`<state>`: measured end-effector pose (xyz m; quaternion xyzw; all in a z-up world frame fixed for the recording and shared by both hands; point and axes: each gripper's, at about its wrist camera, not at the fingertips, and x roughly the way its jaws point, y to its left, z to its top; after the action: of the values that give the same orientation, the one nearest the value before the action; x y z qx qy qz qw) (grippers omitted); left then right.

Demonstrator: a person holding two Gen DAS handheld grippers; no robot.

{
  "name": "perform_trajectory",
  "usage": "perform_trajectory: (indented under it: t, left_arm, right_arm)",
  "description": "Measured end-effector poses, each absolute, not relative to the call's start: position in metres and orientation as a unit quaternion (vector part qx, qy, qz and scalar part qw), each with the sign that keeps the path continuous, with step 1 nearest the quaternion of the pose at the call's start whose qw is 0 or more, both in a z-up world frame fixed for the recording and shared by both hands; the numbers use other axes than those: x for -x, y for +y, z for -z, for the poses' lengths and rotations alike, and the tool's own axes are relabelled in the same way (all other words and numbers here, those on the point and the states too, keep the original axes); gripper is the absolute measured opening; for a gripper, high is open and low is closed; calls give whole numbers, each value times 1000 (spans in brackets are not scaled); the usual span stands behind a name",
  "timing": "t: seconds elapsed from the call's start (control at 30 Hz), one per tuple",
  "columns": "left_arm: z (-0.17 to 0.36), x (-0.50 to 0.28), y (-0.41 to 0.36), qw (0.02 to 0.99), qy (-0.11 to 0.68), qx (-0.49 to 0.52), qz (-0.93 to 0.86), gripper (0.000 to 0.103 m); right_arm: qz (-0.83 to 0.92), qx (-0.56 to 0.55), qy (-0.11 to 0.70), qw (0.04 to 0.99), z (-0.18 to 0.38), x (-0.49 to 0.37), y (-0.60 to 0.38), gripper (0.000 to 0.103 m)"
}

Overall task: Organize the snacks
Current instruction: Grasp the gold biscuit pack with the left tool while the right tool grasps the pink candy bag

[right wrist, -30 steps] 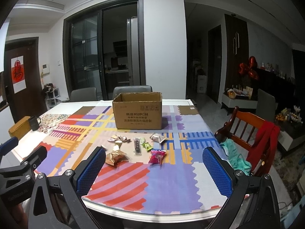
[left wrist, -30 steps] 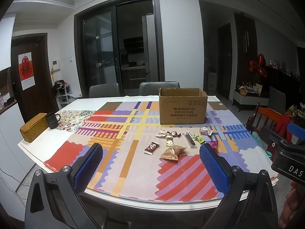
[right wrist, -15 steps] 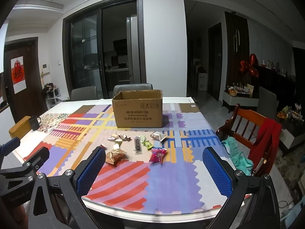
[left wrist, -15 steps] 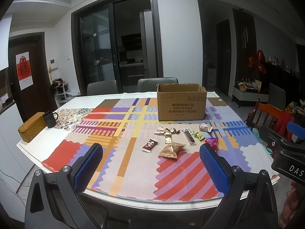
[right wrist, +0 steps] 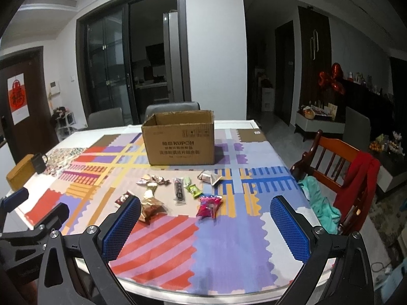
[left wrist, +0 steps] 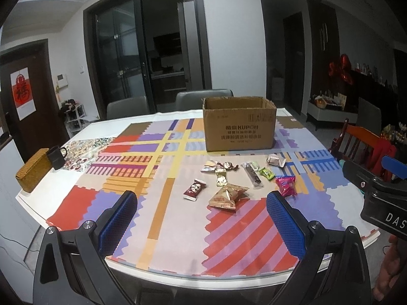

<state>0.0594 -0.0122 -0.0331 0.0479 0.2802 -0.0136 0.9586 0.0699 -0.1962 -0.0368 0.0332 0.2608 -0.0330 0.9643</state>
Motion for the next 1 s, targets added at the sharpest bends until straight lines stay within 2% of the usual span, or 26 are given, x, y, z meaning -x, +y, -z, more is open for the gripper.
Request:
perform_trajectory:
  t: [0.53,1.0]
  left_arm:
    - [73,-144,-33,943,323,-66,43,103]
    - [130,-200,-42,918,381,-81,76,101]
  right_arm:
    - [29,-33,319,947,75,-142,-203,103]
    - [40,-11,368,929,116,-208,-207,103]
